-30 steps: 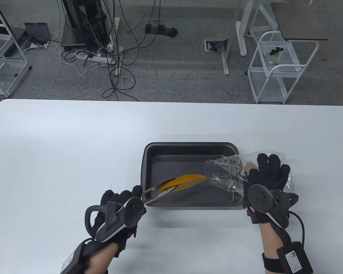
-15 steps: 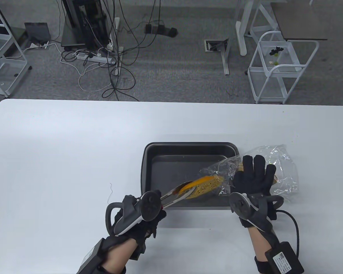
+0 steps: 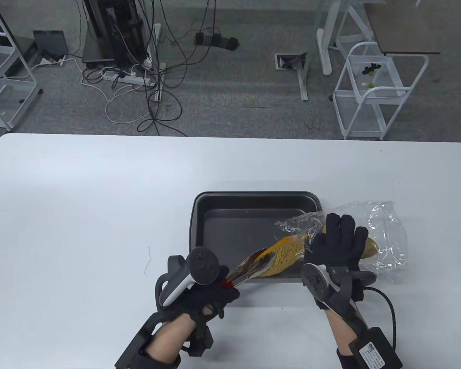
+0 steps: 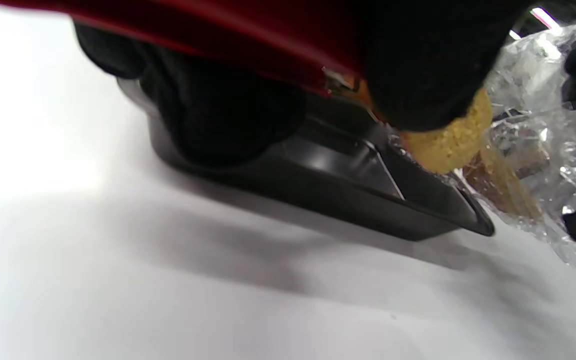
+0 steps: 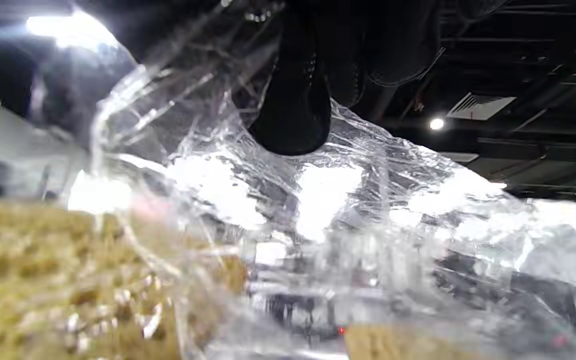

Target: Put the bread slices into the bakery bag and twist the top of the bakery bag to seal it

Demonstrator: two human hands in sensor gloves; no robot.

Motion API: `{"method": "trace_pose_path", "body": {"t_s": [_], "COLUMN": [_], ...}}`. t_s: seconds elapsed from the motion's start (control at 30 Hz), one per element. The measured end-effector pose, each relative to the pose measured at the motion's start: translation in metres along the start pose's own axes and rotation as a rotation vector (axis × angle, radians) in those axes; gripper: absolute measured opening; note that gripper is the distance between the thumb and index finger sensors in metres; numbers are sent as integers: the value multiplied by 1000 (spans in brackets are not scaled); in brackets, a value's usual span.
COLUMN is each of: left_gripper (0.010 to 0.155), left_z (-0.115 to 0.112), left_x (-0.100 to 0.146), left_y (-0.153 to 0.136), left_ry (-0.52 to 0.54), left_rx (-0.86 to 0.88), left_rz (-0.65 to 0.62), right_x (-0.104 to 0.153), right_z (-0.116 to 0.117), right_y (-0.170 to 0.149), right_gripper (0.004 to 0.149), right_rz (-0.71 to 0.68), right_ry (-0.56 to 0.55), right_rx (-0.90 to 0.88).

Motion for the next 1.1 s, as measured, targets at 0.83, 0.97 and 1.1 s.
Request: {"method": "trace_pose_path", "body": {"t_s": [0.83,0.97,1.1], "left_gripper": [72,72,73], "left_z": [-17,-18,-17], "left_x": [-22,-26,-31], "left_y": [-1,9,17], "left_ry": [-18,-30,-42], "left_rx": [385,379,375], "left_rz": [-78,-84,-105], "right_x": [2,5,5], "right_z": [6,4,1], "right_y": [16,28,35], "right_gripper": [44,43,42], "right_rz": [-101,-156,-186], "right_ry": [156,180,223], "right_rx": [-217,-278,-326]}}
Point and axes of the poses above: the tracker on the back of each hand, its own y axis roughly to the thumb side, its own x axis roughly from the fingertips to the wrist, z = x × y, the point moved 2 cm from there along -x, roughly from the wrist to the fingertips, and after that the axes turned 12 degrees about -y, right-handed, at the moved point
